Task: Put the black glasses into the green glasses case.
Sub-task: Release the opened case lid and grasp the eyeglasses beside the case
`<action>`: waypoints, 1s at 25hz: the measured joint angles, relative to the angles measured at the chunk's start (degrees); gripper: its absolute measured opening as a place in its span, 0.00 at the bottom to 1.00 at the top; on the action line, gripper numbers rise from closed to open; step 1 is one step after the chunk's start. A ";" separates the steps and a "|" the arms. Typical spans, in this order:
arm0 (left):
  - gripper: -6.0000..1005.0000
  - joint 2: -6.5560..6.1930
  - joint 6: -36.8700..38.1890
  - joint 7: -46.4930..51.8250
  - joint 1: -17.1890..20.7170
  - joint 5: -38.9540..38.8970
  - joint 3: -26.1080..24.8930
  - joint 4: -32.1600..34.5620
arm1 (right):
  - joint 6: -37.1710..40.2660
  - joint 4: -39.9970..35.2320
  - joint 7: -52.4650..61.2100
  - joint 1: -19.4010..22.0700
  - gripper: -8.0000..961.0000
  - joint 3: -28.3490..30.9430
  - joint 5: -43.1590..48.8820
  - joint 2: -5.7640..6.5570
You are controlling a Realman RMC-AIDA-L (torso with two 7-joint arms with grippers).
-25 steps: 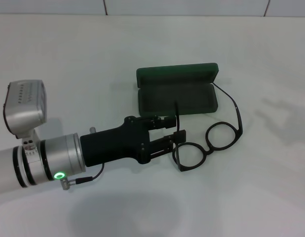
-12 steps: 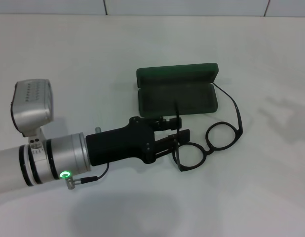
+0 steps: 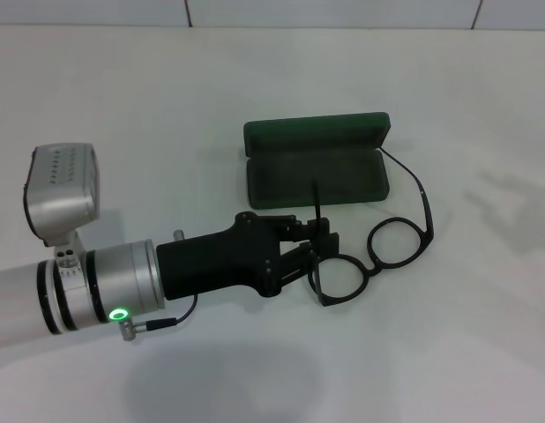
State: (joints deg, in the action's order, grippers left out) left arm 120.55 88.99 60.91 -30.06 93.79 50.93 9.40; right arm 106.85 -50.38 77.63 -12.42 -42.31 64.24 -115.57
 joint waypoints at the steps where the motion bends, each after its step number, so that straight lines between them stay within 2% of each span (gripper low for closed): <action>1: 0.24 -0.01 0.07 0.00 0.00 0.00 0.00 0.00 | 0.00 0.06 -0.01 -0.08 0.36 0.02 0.00 0.00; 7: 0.25 0.06 0.22 0.02 0.09 -0.18 0.05 0.00 | -0.04 0.10 -0.09 -0.15 0.36 0.04 0.23 0.00; 12: 0.21 0.05 0.34 0.23 0.09 -0.22 0.05 -0.08 | -0.18 0.11 -0.12 -0.15 0.36 0.04 0.31 0.00; 16: 0.11 0.04 0.90 0.51 0.09 -0.24 0.00 -0.09 | -0.34 0.46 -0.12 -0.29 0.36 0.04 0.41 0.00; 18: 0.06 0.01 2.19 0.59 0.10 -0.25 -0.01 -0.09 | -0.34 0.97 -0.14 -0.48 0.36 0.04 0.42 0.00; 25: 0.05 -0.38 10.15 1.98 0.17 -0.06 0.03 -0.04 | 0.00 1.62 -0.36 -0.95 0.36 0.04 0.45 0.08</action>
State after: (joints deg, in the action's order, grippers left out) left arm 120.17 99.14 62.89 -29.89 93.73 50.96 9.36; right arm 106.86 -48.76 77.27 -13.37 -42.27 64.69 -115.49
